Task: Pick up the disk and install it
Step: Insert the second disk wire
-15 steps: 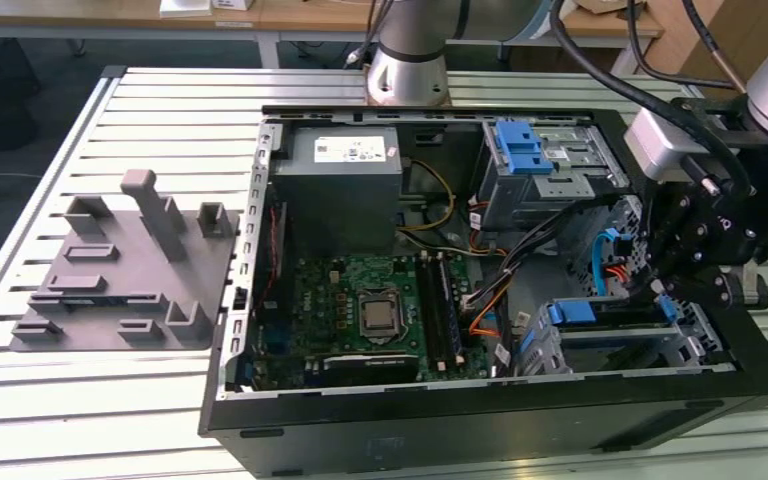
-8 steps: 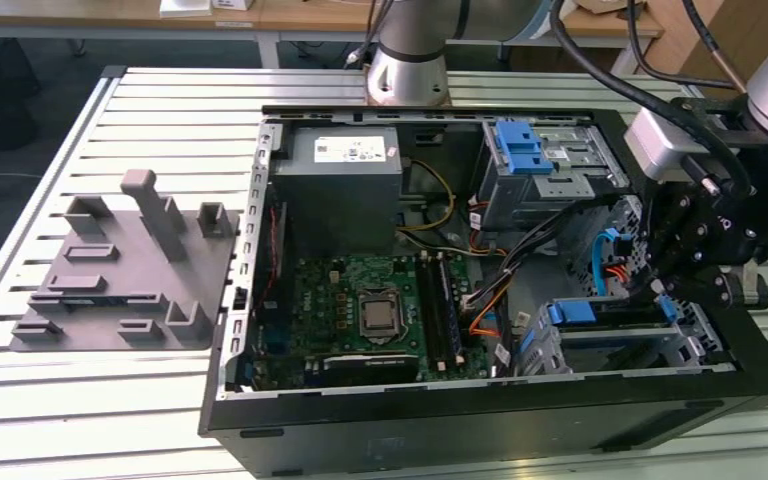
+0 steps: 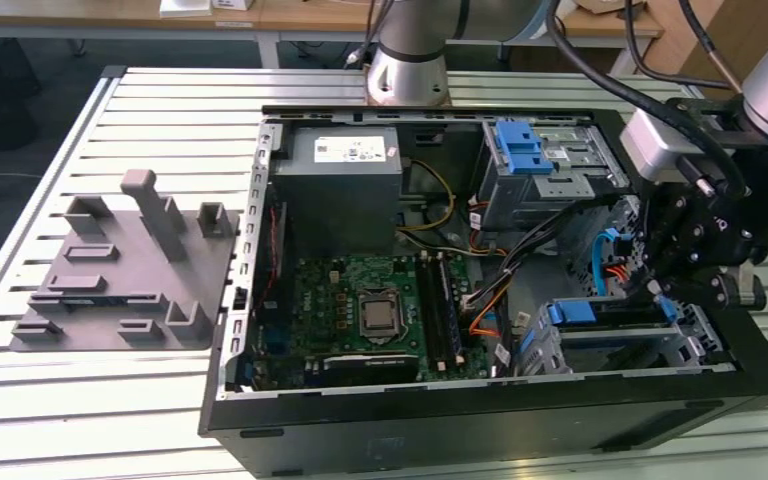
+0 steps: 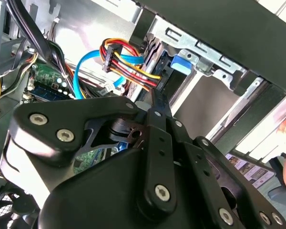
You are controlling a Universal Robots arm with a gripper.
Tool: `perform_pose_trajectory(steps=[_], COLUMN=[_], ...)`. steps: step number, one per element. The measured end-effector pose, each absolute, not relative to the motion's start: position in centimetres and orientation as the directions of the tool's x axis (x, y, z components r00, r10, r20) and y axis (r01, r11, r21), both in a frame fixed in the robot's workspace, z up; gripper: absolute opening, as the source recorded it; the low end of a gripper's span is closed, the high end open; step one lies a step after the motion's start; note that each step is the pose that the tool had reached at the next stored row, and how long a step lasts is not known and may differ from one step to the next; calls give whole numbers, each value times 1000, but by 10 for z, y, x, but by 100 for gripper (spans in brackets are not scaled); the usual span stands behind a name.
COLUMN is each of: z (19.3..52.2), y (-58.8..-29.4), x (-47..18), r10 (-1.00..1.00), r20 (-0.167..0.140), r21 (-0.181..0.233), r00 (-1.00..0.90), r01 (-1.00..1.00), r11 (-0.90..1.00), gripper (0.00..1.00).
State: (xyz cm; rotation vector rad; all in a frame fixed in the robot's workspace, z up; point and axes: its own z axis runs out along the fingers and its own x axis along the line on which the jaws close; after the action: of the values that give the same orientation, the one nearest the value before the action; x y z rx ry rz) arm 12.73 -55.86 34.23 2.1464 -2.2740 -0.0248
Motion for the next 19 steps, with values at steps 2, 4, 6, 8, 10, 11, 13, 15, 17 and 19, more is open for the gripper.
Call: perform_pose_trajectory(steps=[2, 4, 6, 8, 10, 11, 13, 15, 17, 19], z=[342, 342, 342, 342, 342, 342, 344, 348, 353, 359], y=[-559, -559, -559, -559, -559, -559, -559, -559, -559, -559], x=[125, 122, 119, 117, 117, 117, 117, 117, 117, 117], r10=[-998, -998, -998, -998, -998, -998, -998, -998, -998, -998], r20=[0, 0, 0, 0, 0, 0, 0, 0, 0, 0], r21=[21, 21, 21, 21, 21, 21, 21, 21, 21, 21], r00=[-58, -58, -58, -58, -58, -58, -58, -58, -58, -58], r01=[-998, -998, -998, -998, -998, -998, -998, -998, -998, -998], r11=[58, 58, 58, 58, 58, 58, 58, 58, 58, 58], gripper=[11, 11, 11, 11, 11, 11, 11, 11, 11, 11])
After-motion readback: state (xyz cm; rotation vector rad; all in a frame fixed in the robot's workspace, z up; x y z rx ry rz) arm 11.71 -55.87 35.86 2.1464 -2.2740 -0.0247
